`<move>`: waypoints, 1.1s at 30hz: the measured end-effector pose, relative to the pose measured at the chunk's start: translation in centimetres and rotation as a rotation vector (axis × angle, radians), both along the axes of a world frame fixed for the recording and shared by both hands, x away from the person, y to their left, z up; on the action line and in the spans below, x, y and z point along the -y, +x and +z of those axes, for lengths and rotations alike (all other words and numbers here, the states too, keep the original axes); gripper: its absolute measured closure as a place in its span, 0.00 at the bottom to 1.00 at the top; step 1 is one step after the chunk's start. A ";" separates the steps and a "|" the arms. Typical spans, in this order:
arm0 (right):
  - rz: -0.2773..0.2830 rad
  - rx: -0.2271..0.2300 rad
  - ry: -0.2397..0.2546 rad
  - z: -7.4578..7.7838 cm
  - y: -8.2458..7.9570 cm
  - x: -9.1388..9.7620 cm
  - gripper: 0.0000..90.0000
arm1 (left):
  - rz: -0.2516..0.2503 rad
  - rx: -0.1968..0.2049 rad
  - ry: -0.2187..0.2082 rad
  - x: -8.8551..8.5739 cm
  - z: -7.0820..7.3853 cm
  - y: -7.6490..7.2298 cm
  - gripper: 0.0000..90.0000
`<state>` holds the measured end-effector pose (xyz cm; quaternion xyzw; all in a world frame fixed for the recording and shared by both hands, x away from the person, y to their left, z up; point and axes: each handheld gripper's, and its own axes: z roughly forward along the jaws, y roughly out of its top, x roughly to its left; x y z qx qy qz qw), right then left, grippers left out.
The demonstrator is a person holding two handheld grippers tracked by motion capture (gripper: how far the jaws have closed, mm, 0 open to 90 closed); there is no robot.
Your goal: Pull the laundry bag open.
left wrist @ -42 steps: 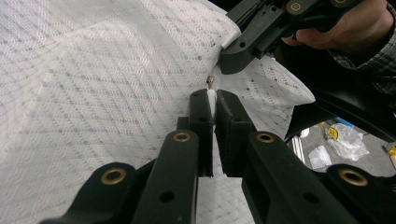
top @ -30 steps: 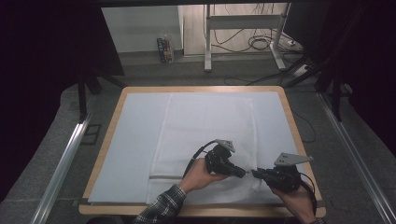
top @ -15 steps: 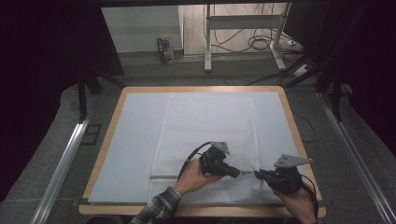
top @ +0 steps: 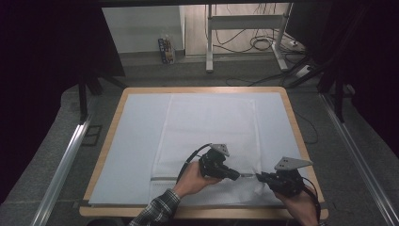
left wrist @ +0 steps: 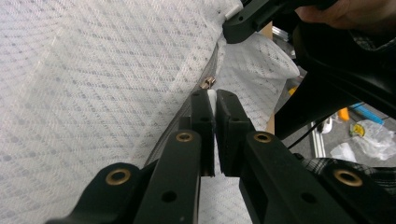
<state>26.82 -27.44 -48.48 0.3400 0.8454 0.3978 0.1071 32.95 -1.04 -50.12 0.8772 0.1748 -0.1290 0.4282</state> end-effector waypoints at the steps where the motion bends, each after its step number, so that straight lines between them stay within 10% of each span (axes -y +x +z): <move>1: -0.004 -0.006 0.003 0.0 0.0 0.0 0.95 | -0.001 -0.002 0.000 0.0 0.0 0.0 0.97; 33: -0.048 0.013 -0.048 -0.1 -0.1 0.5 0.95 | 0.042 0.019 0.005 -2.7 0.4 -0.5 0.97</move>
